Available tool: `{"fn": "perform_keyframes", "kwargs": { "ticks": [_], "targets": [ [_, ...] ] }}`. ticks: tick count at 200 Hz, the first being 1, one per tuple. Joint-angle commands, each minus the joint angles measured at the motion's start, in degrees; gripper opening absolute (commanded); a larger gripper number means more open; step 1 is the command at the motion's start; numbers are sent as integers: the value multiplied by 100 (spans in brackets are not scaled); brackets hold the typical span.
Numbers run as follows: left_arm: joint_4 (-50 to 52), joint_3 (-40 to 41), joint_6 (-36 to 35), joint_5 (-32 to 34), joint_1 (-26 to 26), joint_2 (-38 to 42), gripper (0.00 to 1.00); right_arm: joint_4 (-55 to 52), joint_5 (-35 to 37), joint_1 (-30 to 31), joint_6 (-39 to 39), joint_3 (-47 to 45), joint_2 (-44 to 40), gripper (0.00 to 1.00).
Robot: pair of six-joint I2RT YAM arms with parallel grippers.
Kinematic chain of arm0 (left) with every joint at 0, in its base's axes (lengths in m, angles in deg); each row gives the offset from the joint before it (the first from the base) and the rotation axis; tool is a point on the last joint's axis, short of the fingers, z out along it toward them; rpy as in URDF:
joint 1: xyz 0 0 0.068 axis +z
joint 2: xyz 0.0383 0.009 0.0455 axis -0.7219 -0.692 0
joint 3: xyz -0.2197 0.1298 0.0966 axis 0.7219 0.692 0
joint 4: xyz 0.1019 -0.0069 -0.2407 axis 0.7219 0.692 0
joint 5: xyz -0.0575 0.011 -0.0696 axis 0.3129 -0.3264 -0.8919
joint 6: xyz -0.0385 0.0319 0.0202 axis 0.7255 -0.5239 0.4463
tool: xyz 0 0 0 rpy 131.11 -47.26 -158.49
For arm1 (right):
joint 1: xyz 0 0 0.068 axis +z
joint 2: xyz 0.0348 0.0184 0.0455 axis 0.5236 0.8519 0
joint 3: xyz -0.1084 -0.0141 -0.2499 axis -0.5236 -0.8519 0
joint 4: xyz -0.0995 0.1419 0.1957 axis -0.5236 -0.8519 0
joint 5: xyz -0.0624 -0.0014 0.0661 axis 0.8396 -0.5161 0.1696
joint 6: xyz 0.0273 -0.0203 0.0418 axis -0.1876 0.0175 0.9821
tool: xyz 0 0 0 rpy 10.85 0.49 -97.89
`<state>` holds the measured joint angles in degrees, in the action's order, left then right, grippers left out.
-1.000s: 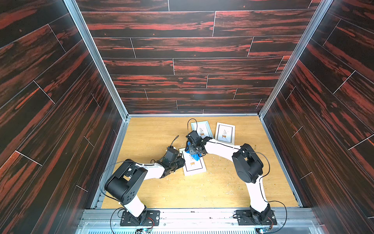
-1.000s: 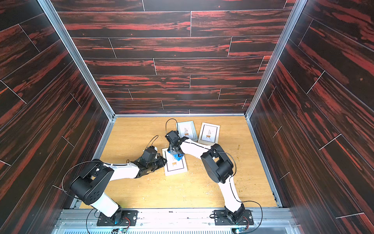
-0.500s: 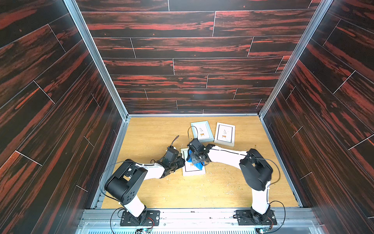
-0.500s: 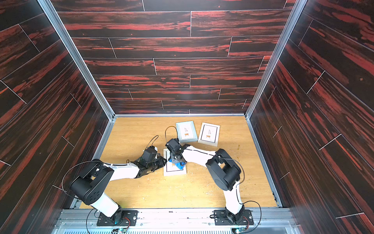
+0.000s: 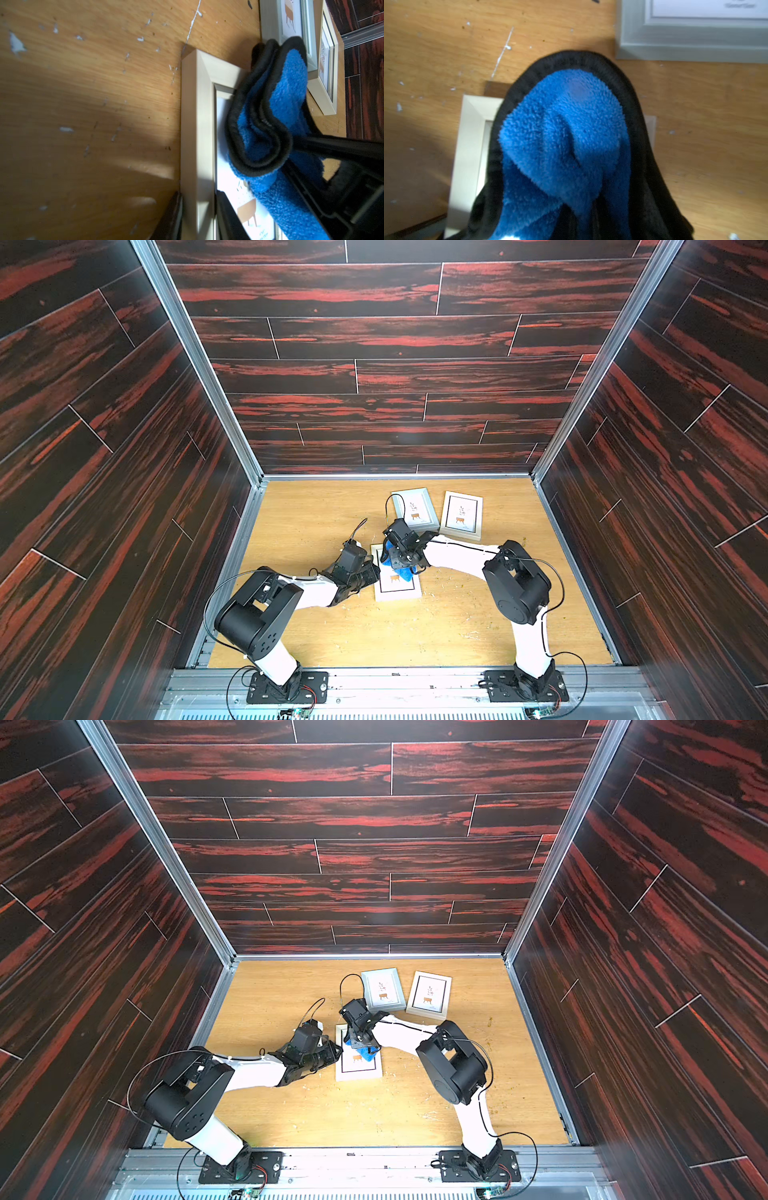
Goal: Wipe the picture frame with a cloth
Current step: Wipe the dirt from the picture frame.
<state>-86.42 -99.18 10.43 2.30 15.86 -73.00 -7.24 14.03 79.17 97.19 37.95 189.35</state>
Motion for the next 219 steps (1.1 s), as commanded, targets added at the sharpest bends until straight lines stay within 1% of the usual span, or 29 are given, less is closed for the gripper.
{"fn": "perform_keyframes", "kwargs": {
  "ticks": [1,14,27,55,68,75,85,101,117,131,149,172,187,201,219],
  "targets": [
    [1295,427,117,118,38,-328,29,-24,-336,108,158,589,423,0],
    [1289,456,128,126,41,-304,29,-204,-232,115,136,961,564,0],
    [1302,444,122,139,38,-278,29,-395,-34,30,89,1138,623,0],
    [1298,418,102,154,38,-317,29,-570,318,-345,35,787,477,0],
    [1252,438,111,132,39,-352,29,-481,529,-390,19,578,334,0],
    [1229,440,118,117,39,-371,29,-402,465,-389,8,546,312,0],
    [1219,425,123,112,44,-389,29,-289,188,-358,32,593,344,0],
    [1257,388,107,114,45,-399,29,-187,-97,-179,78,876,524,0],
    [1296,383,95,125,40,-373,29,-481,90,47,125,1445,826,0],
    [1307,392,98,129,38,-354,29,-749,292,73,158,1741,987,0],
    [1307,395,85,129,39,-347,29,-832,480,-68,141,1650,981,0],
    [1300,418,84,136,45,-315,29,-772,752,-238,66,1267,777,0],
    [1291,431,97,138,38,-310,29,-664,531,-223,35,1220,738,0],
    [1311,406,89,136,42,-319,29,-507,216,-78,35,1286,775,0],
    [1333,396,76,144,38,-311,29,-653,195,127,92,1602,970,0]
  ]
}}
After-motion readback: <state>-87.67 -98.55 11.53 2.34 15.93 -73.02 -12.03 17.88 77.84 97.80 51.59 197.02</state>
